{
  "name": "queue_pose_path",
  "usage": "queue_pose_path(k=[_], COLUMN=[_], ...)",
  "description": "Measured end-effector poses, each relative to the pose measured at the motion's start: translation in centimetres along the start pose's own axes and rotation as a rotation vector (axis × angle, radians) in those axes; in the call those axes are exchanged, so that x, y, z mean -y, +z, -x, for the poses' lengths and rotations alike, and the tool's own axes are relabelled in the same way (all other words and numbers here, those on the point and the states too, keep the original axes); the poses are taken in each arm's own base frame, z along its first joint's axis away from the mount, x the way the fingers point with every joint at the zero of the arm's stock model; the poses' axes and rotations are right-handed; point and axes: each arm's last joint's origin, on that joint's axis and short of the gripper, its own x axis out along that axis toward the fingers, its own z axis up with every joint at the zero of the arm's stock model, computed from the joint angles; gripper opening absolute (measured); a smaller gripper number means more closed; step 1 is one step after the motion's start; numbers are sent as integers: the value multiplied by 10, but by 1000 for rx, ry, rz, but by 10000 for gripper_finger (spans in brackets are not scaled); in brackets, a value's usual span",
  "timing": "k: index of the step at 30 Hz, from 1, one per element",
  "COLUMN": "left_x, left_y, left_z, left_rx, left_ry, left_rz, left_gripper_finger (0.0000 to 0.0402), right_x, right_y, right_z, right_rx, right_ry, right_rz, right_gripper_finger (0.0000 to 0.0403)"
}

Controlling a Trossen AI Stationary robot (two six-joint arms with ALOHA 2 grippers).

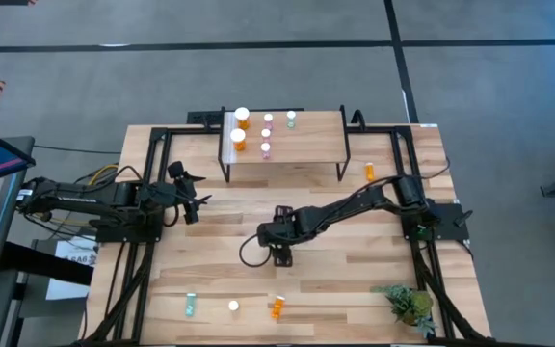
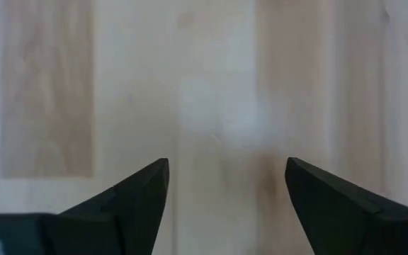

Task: Pick and place medicine bottles onto shelf by color
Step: Put the top small blue pill bottle aligned with other small blue pill bottle on the shelf

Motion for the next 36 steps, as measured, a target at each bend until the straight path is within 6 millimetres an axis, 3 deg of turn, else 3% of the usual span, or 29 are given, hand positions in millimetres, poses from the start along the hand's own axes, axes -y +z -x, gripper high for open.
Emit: queue_pose_path(k=[9,14,18,22,26,36], left_x=[0,0,0,0,0,0], left_y=[0,0,0,0,0,0], left_z=[0,0,0,0,0,0], left_rx=[0,0,0,0,0,1], left_ry=[0,0,0,0,0,0], left_rz=[0,0,0,0,0,0], left_gripper_finger=[252,252,252,252,252,252], right_x=[12,14,19,25,28,24], right_y=[-3,-3,-16,-42,-64,-74], right_z=[12,25,48,64,60,25], right_rx=[-48,18,118,246,291,198], right_ry=[-43,-32,-12,4,19,0], right_rz=[-91,-104,-146,-215,-259,-275], right_gripper_finger=[294,287,282,281,281,281])
